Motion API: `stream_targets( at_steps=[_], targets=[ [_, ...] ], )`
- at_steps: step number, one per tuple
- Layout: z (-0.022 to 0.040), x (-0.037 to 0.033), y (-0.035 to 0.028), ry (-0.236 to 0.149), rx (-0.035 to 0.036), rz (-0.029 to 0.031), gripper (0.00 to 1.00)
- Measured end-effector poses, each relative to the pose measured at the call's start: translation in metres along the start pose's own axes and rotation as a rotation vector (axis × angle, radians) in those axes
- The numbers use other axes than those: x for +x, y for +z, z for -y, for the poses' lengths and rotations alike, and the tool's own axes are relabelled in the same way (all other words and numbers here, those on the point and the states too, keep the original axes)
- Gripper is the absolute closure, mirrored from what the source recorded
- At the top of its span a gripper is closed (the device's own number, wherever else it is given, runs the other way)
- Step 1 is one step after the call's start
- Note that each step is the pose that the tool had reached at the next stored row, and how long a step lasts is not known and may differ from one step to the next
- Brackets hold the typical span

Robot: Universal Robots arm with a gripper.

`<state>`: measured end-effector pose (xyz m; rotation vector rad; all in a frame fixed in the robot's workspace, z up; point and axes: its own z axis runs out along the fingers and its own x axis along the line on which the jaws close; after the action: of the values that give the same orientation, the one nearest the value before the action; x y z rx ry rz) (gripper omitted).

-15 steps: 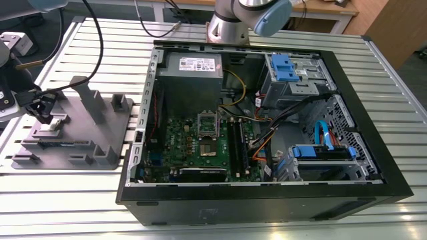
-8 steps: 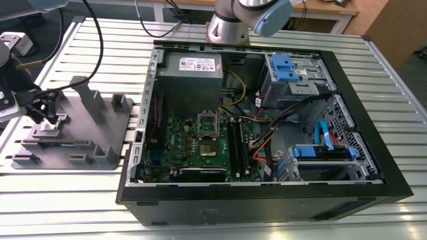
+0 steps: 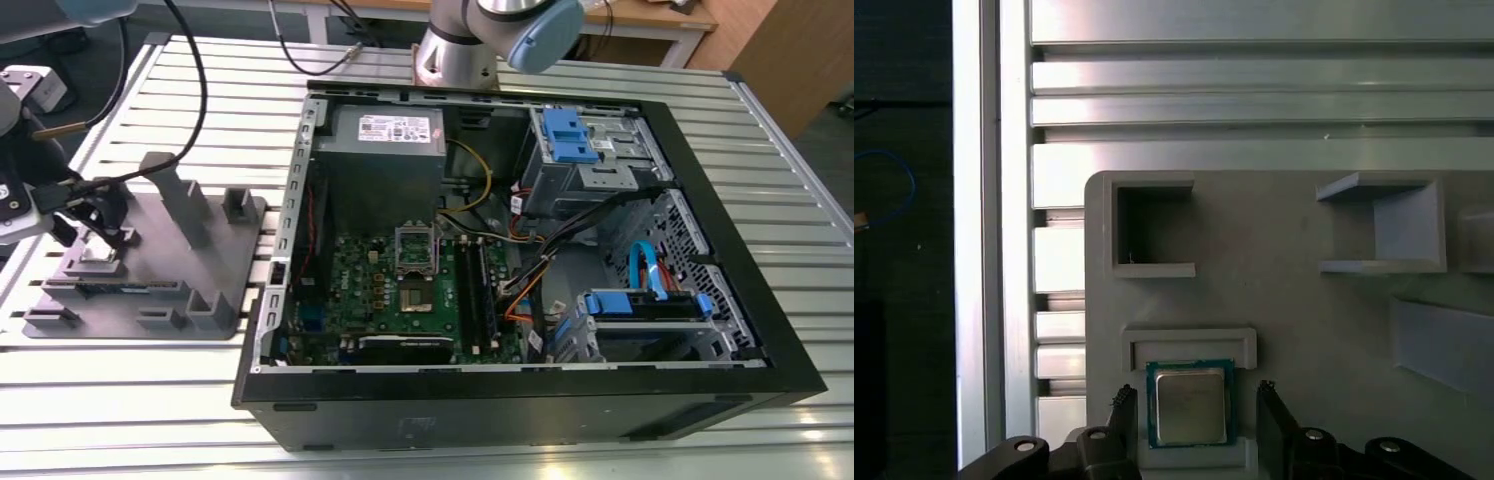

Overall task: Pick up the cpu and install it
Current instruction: 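Pick up the cpu and move it towards the insertion slot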

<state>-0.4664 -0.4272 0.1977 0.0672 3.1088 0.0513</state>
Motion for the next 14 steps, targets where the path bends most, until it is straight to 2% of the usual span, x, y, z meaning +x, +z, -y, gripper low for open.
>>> stream_targets(
  at_steps=[6,14],
  targets=[
    [0.0003,0.0003,0.0083,0.000,0.0002,-0.0003,0.41],
    [0.0005,0.0005,0.0125,0.000,0.0004,-0.0005,0.41]
  ],
)
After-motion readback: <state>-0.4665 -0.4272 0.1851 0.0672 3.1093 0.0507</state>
